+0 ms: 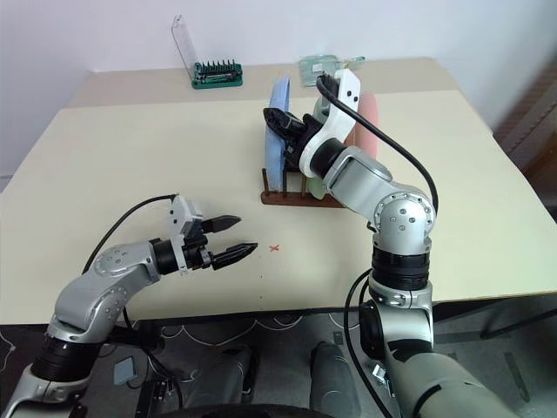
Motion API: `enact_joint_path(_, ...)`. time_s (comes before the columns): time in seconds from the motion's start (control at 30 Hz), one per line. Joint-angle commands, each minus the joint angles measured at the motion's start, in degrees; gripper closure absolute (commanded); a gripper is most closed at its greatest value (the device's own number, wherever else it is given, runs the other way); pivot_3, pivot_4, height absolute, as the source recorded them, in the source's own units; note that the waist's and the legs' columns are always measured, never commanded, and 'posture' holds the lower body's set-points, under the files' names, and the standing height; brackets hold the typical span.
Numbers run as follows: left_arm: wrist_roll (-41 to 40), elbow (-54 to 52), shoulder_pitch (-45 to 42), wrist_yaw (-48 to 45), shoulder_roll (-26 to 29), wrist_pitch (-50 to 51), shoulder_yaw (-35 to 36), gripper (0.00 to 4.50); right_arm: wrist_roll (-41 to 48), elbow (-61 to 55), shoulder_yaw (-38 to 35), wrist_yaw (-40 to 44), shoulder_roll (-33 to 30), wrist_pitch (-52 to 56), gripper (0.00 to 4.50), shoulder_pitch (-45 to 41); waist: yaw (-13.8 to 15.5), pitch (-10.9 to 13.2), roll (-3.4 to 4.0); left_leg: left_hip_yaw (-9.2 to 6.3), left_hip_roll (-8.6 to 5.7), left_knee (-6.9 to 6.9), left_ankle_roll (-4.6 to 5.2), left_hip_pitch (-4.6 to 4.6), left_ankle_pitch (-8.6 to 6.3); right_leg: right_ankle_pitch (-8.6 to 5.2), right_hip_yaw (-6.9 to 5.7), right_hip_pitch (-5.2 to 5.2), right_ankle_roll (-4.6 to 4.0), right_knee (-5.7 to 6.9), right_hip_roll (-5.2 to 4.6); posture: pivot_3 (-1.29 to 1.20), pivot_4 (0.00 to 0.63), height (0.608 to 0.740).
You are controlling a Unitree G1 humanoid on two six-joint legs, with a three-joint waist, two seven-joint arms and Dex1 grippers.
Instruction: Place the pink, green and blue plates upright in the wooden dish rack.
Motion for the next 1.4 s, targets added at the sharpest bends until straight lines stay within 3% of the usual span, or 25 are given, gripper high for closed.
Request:
enact_joint_path(0.03, 0.0, -1.7, 0.6, -0.3, 0.2, -1.3, 0.8, 0.46, 0.5, -1.5, -0.4, 1.1, -0.2, -0.1, 1.55, -0.8, -0.1, 0.0, 0.0, 0.0, 0.0, 0.0, 0.0, 0.0, 0.0, 0.0, 0.0, 0.0, 0.0, 0.0, 0.0, 0.0, 0.15, 0.74)
enact_joint_path(0.1, -0.1, -2.1, 0.6, -0.1, 0.2, -1.0, 0.8, 0.46, -0.2, -2.0, 0.0, 2.1, -0.6, -0.3, 0.56, -1.1, 0.0, 0.0, 0.0, 0.0, 0.01, -0.01, 0.0, 0.0, 0.0, 0.0, 0.0, -0.01, 0.0, 0.0, 0.01, 0.0, 0.15, 0.74)
enact_joint_path(0.2, -0.7, -3.3, 0.0, 0.7, 0.1, 0.3, 0.8, 0.46, -3.1, -3.2, 1.5, 5.1, -2.5, -0.9, 0.56, -2.0, 0.0, 0.0, 0.01, 0.0, 0.01, -0.01, 0.0, 0.0, 0.0, 0.0, 0.0, -0.01, 0.0, 0.0, 0.02, 0.0, 0.15, 0.74)
enact_joint_path(0.4, -1.9, -5.2, -1.9, 2.3, -0.1, 3.7, 1.0, 0.46, -14.8, -8.2, 7.7, 18.7, -11.1, -5.5, 0.56, -5.1, 0.0, 0.0, 0.01, 0.02, 0.0, 0.02, 0.0, -0.02, 0.0, -0.01, -0.01, 0.0, 0.01, -0.02, 0.02, 0.0, 0.15, 0.74)
enact_joint_path(0.57, -2.4, -6.1, -3.1, 3.8, -0.1, 5.7, 1.2, 0.46, -25.8, -11.2, 7.5, 33.6, -23.1, -15.3, 0.56, -5.5, 0.1, 0.0, -0.01, 0.03, 0.0, 0.01, 0.0, -0.02, 0.0, -0.01, -0.01, 0.01, 0.02, -0.04, 0.01, 0.0, 0.15, 0.74)
enact_joint_path(0.7, -2.2, -6.2, -2.3, 4.6, 0.4, 5.5, 2.7, 0.46, -26.6, -8.3, -1.9, 45.4, -33.5, -19.7, 0.56, 2.6, 0.7, 0.0, -0.15, 0.0, 0.0, 0.05, 0.04, -0.05, -0.02, -0.03, -0.06, 0.17, 0.04, -0.19, 0.01, 0.0, 0.15, 0.74)
enact_joint_path(0.83, 0.2, -3.1, -2.0, 4.1, 2.1, 2.4, 4.3, 0.46, -28.2, -7.7, -10.9, 58.9, -43.1, -22.6, 0.56, 20.8, 0.6, 0.0, -0.17, 0.05, -0.02, 0.06, 0.13, -0.01, -0.08, -0.05, -0.06, 0.26, 0.07, -0.27, -0.03, 0.0, 0.15, 0.74)
enact_joint_path(0.97, 3.7, 3.2, -1.8, 3.5, 3.4, -3.6, 6.1, 0.46, -30.4, -6.5, -16.3, 63.4, -43.6, -25.0, 0.56, 35.8, 0.0, 0.0, -0.07, 0.17, 0.03, 0.05, 0.16, 0.08, -0.09, -0.07, 0.0, 0.27, 0.07, -0.22, -0.02, 0.0, 0.15, 0.74)
enact_joint_path(1.1, 7.6, 9.8, 2.3, 1.1, 5.4, -11.3, 7.3, 0.46, -38.1, -2.4, -13.4, 62.9, -41.0, -31.3, 0.56, 43.4, -0.1, 0.0, -0.03, 0.33, 0.09, 0.06, 0.16, 0.21, -0.09, -0.07, 0.1, 0.3, 0.06, -0.21, 0.0, 0.0, 0.15, 0.74)
enact_joint_path(1.4, 9.2, 12.3, 5.1, 1.3, 4.3, -16.2, 7.6, 0.46, -43.6, 4.8, -8.1, 61.9, -35.2, -36.8, 0.56, 41.6, 0.6, 0.0, -0.12, 0.28, 0.01, 0.14, 0.15, 0.11, -0.09, -0.06, 0.09, 0.31, 0.08, -0.25, -0.09, 0.0, 0.15, 0.74)
